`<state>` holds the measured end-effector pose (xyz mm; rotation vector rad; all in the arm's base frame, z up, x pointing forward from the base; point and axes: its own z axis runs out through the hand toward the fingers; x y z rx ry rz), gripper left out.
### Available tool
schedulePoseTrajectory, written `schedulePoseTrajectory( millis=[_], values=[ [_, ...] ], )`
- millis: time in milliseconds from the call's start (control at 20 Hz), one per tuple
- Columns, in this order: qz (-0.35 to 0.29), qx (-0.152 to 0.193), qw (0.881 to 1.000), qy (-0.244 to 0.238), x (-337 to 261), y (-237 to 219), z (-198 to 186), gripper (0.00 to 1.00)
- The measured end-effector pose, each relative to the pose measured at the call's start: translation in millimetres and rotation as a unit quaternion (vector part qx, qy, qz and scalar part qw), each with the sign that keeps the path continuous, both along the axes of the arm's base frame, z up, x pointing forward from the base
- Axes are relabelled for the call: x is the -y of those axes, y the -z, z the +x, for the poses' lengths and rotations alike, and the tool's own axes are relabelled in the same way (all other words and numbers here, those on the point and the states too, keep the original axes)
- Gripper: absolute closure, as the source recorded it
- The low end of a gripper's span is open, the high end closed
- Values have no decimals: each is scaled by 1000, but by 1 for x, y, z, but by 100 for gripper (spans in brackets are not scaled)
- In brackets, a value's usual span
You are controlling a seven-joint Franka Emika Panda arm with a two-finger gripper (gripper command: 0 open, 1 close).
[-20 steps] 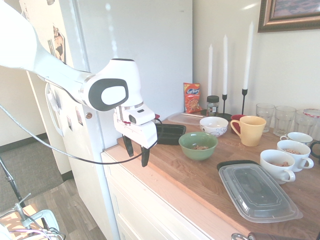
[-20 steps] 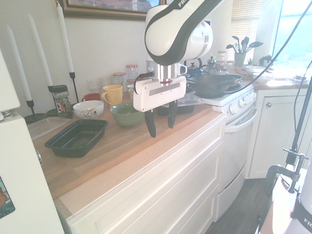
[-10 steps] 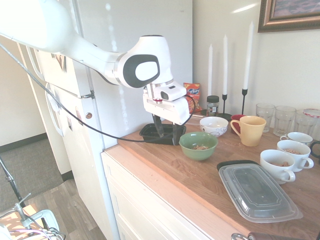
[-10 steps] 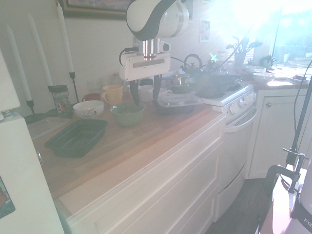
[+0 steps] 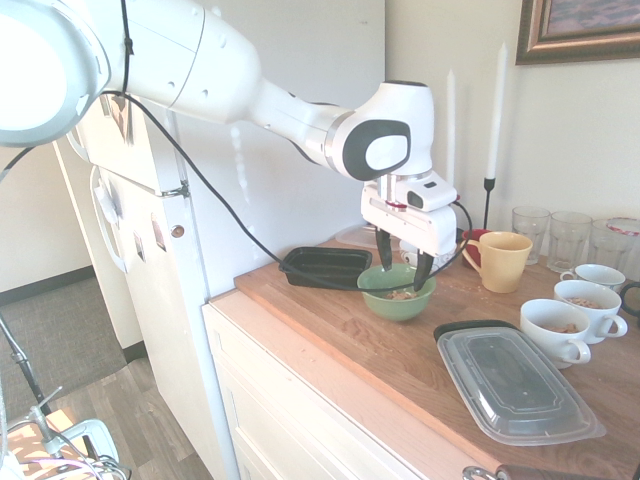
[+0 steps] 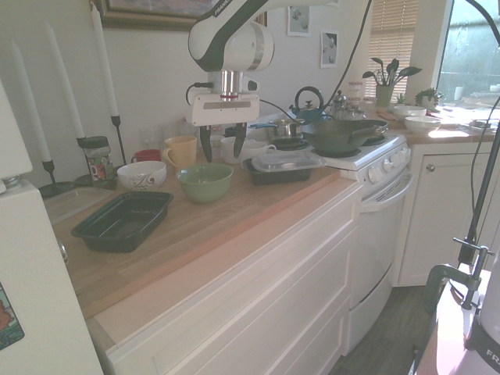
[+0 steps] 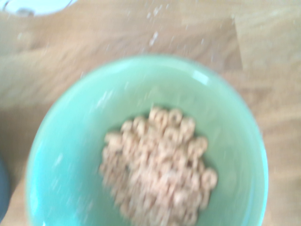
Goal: Pour the cereal into the box
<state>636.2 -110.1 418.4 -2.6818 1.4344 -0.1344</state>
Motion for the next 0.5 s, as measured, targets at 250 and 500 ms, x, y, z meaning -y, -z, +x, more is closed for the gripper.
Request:
schedulePoseTrajectory(
  millis=[250,500],
  values=[
    [10,-5,1000,10,13,16,15,0],
    [4,-25,1000,5,21,41,36,0]
  ],
)
